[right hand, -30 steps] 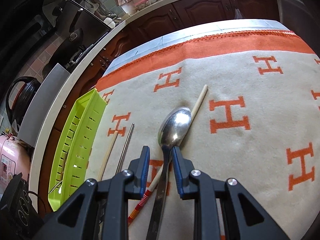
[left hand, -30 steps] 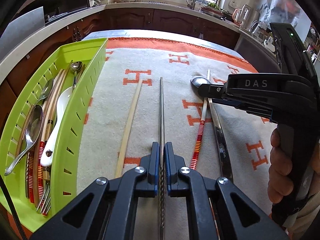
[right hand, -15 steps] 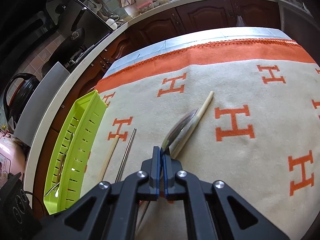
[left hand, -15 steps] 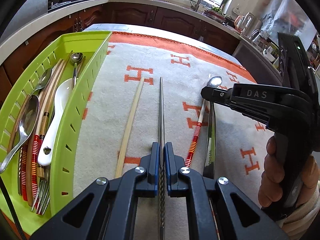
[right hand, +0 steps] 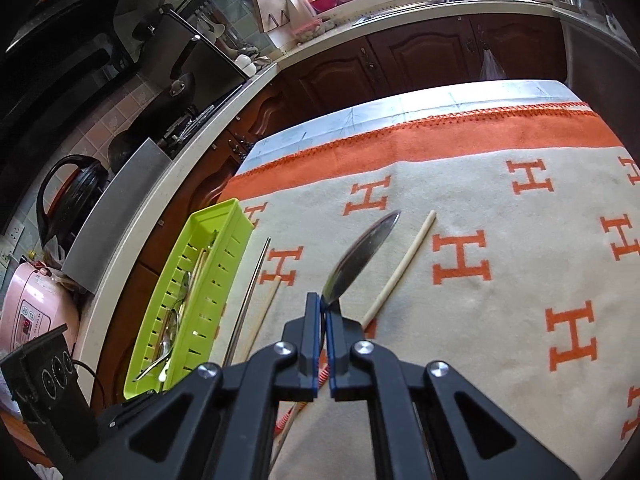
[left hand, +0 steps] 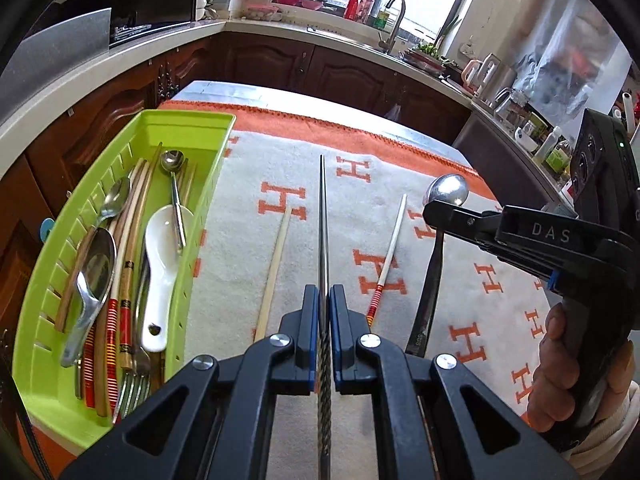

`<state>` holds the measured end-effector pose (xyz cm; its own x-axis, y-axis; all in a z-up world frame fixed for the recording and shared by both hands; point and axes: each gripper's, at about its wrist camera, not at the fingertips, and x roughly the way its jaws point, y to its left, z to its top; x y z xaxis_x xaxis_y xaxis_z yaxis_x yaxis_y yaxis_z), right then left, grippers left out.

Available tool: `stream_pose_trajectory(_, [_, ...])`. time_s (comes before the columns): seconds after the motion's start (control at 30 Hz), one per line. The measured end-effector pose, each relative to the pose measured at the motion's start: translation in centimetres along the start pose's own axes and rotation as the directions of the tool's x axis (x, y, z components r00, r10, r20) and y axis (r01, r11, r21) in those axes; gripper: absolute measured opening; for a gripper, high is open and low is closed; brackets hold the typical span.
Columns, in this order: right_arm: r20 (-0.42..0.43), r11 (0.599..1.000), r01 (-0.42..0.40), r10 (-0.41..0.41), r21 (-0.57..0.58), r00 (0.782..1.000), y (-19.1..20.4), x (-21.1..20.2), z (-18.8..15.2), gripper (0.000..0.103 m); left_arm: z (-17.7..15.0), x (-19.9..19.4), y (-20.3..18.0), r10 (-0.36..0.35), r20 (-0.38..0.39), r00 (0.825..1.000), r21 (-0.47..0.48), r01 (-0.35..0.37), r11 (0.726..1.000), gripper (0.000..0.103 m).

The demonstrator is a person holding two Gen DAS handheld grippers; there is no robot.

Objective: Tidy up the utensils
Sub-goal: 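Carry the steel chopstick and spoon toward the green tray with both tools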

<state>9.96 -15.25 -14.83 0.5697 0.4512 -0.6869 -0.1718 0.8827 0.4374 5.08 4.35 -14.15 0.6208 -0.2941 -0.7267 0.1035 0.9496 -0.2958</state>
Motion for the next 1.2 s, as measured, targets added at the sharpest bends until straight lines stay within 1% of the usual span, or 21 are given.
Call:
stream_pose_trajectory(0.13, [0.004, 0.998, -0.052, 0.052, -0.028, 0.999, 2.2, -1.1, 0.9, 0.002, 1.3, -2.6, 0.8, 0.022, 0.044, 0.999, -0.005, -0.022, 1.0, 0.003])
stream_pose_trajectory(0.27, [-0.004, 0.991, -0.113, 0.113, -0.071, 0.994, 5.3, -1.5, 2.1, 0.002, 2.6, -4.9, 3.0, 0.049, 0.071, 0.996, -0.028, -0.047, 0.999, 0.003])
stream_pose_trajectory(0.4, [-0.025, 0.98, -0.146, 0.144, -0.138, 0.989, 9.3, -0.4, 3.3, 0.002, 3.6, -6.3, 6.6, 0.064, 0.078, 0.995, -0.07, -0.058, 0.996, 0.003])
stream_pose_trajectory(0.5, [-0.056, 0.968, -0.162, 0.154, -0.191, 0.987, 12.2, 1.3, 3.5, 0.002, 3.8, -6.3, 9.2, 0.085, 0.074, 0.994, -0.105, -0.077, 0.992, 0.003])
stream_pose_trajectory(0.67, [-0.135, 0.953, -0.153, 0.121, -0.261, 0.984, 15.9, 5.6, 3.1, 0.002, 3.1, -4.7, 12.6, 0.08, 0.033, 0.996, -0.172, -0.073, 0.982, 0.003])
stream_pose_trajectory(0.83, [-0.199, 0.946, -0.122, 0.063, -0.3, 0.978, 17.6, 9.4, 1.9, 0.002, 2.4, -2.7, 14.7, 0.063, -0.002, 0.998, -0.222, -0.062, 0.973, 0.003])
stream_pose_trajectory(1.0, [-0.234, 0.943, -0.1, 0.024, -0.319, 0.972, 17.9, 11.5, 1.5, 0.003, 2.0, -0.9, 15.3, 0.061, -0.034, 0.998, -0.223, -0.067, 0.973, 0.004])
stream_pose_trajectory(1.13, [-0.259, 0.952, -0.077, -0.003, -0.297, 0.966, 17.4, 12.4, 1.3, 0.006, 1.9, -1.1, 14.8, 0.069, -0.034, 0.997, -0.211, -0.075, 0.975, 0.004])
stream_pose_trajectory(1.2, [-0.259, 0.955, -0.069, -0.008, -0.287, 0.966, 17.2, 12.3, 1.2, 0.006, 2.0, -1.1, 14.6, 0.077, -0.041, 0.996, -0.205, -0.084, 0.975, 0.012])
